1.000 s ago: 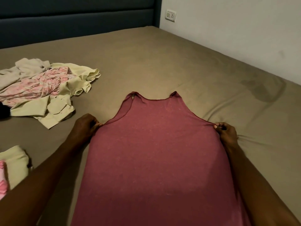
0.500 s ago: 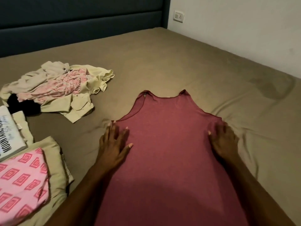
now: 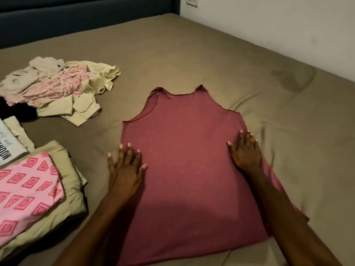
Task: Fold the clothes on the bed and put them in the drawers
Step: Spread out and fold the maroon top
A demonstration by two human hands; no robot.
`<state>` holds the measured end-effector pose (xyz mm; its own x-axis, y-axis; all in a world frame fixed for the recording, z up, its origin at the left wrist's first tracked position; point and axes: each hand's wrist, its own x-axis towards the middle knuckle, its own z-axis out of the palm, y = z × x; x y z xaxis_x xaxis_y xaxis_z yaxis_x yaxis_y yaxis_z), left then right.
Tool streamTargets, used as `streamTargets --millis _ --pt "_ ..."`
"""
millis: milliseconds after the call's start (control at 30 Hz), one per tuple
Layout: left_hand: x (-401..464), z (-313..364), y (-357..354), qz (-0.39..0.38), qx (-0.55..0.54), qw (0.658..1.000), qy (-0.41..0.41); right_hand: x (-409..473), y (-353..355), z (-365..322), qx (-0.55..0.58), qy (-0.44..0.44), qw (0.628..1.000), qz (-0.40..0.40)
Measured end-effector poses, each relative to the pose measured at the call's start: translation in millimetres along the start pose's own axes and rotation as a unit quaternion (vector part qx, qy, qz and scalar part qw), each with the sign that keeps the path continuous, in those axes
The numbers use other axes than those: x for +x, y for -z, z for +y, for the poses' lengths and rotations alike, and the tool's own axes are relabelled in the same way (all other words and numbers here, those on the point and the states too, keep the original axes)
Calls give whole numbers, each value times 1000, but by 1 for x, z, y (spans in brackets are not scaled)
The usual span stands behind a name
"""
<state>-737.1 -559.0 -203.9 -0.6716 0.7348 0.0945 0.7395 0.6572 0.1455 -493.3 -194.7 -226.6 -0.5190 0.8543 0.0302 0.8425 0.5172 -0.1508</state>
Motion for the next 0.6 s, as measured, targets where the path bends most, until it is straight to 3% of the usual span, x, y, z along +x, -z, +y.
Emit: streamTargets --millis 67,233,400,600 --pt "-28 24 0 -2 -27 999 -44 -35 1 -12 22 -11 1000 19" --pt "-68 28 -26 -28 -14 999 7 -132 -13 22 47 -64 996 39" --pt "-93 22 -20 1 -38 999 34 -189 4 91 10 -144 989 36" --pt "-127 17 -3 72 -55 989 115 -216 26 116 33 -206 972 106"
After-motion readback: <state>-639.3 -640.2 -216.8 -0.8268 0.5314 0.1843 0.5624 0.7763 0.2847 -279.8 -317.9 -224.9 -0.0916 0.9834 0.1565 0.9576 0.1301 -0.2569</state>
